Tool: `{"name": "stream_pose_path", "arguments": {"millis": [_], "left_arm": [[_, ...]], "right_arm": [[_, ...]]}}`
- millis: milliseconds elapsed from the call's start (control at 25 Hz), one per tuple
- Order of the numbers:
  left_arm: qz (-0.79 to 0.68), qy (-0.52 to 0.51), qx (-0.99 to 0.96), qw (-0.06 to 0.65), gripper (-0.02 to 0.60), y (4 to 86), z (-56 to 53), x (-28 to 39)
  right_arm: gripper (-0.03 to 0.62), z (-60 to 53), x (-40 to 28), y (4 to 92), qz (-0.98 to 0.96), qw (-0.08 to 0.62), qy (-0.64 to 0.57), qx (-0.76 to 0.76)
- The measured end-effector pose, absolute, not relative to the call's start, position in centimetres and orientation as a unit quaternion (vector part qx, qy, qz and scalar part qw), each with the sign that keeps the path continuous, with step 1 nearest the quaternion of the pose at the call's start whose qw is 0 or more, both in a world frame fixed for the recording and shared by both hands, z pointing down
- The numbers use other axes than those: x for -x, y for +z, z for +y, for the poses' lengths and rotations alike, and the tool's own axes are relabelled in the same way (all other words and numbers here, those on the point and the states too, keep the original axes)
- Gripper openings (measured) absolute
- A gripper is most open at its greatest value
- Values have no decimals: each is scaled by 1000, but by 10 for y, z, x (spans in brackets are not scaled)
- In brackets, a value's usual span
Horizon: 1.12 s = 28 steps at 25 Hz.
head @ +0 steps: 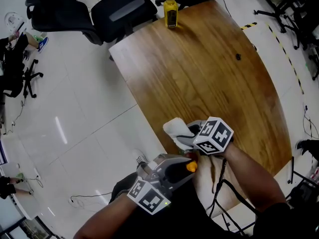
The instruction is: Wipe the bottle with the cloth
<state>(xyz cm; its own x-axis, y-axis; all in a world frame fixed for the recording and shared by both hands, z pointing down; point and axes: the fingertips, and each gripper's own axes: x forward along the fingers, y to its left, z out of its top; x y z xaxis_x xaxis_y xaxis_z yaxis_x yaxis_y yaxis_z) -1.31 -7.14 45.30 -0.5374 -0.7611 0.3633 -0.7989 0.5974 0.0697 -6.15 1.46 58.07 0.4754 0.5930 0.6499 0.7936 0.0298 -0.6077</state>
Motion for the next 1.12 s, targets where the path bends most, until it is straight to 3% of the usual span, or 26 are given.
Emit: {"name": "stream_pose_path", "arguments": {"millis": [240, 440, 800, 1120], "left_arm": [[-873, 54, -451, 178, 153, 456, -72, 14], [-871, 64, -453, 177, 152, 460, -70, 15], [-861, 79, -468, 181, 152, 465, -72, 17], [-851, 83, -487, 178, 152, 463, -77, 21]], "right_arm": [[74, -3, 104, 512, -628, 438, 38, 642], [74, -39, 110, 441, -696, 368, 54, 614], [75, -71, 50, 358, -718, 321, -130, 603], [75, -38, 24, 410, -693, 338, -289, 567]]}}
